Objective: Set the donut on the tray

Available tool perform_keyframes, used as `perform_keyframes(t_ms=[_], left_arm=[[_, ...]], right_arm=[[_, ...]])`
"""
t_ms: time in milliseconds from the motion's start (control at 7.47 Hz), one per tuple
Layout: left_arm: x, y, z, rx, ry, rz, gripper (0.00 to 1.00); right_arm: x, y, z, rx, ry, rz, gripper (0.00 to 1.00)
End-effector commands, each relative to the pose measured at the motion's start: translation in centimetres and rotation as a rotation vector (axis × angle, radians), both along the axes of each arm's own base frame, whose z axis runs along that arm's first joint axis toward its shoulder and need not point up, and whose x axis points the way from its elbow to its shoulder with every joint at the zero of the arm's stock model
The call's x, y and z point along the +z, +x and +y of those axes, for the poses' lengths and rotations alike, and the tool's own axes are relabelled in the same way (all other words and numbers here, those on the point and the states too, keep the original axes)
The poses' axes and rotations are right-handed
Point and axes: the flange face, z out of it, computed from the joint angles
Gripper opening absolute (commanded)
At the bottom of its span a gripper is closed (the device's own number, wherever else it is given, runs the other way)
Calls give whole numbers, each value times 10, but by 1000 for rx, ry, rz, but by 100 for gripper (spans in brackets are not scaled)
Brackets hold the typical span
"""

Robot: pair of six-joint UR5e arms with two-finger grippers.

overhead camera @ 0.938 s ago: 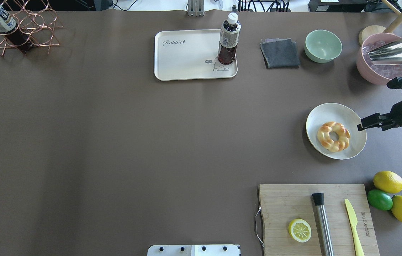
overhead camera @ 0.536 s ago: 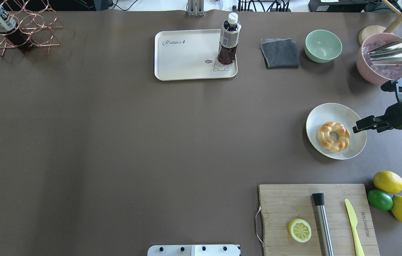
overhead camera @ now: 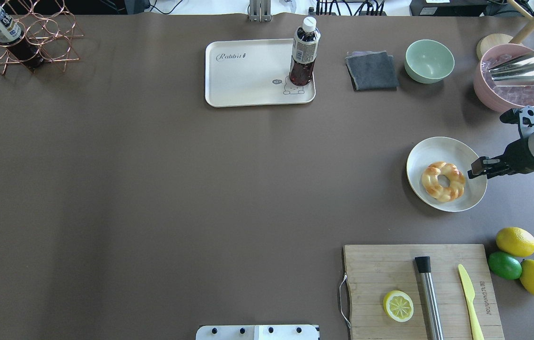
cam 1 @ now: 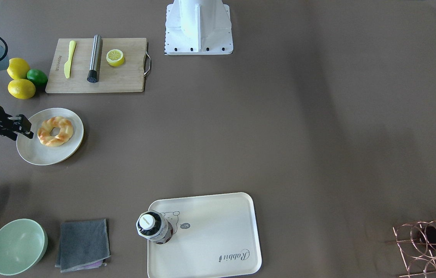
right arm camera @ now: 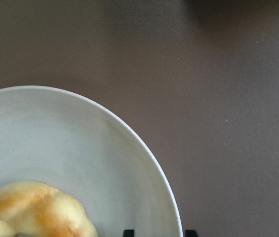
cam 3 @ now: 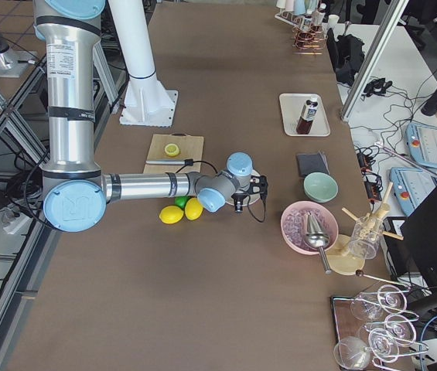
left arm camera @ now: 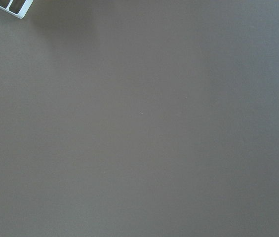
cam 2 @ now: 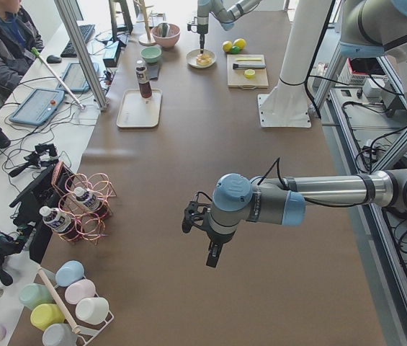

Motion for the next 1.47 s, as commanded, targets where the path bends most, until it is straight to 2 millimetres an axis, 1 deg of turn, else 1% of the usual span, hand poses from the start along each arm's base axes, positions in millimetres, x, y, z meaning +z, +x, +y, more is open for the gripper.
perform_keyframes(t_ms=[0,134,268,402,536,670,804,938,1071,1205,1339], left_arm=[[0,0,-1,0,1,1,97],[-1,0,-1,-3,-2,6,97],[-3,0,-2,-4,3,9,97],[-10,3,-3,-2,8,52,97],[-25,10,-13,-39,-19,124,97],[-55,17,-37,-108,-40,149,97],[-88,55,-57,-94,-66,168,97],[-130,95,-72,-103,-101,203,97],[-162,138,-75,-110,-138,248,97],[-200,181,-79,-123,-175,317,97],[-241,231,-81,-126,-234,378,97]], right_arm=[[-8,-4,-1,11,-7,-10,0],[-24,-3,-2,11,14,-29,0],[-46,-2,0,12,39,-56,0],[-78,0,2,49,26,-98,0],[-108,0,6,91,-5,-135,0],[-139,-9,3,114,-22,-161,0],[-168,-27,12,131,-66,-199,0],[-196,-38,14,139,-87,-233,0],[-229,-46,14,153,-114,-252,0],[-258,-55,19,153,-135,-266,0],[-284,-70,16,158,-154,-272,0]])
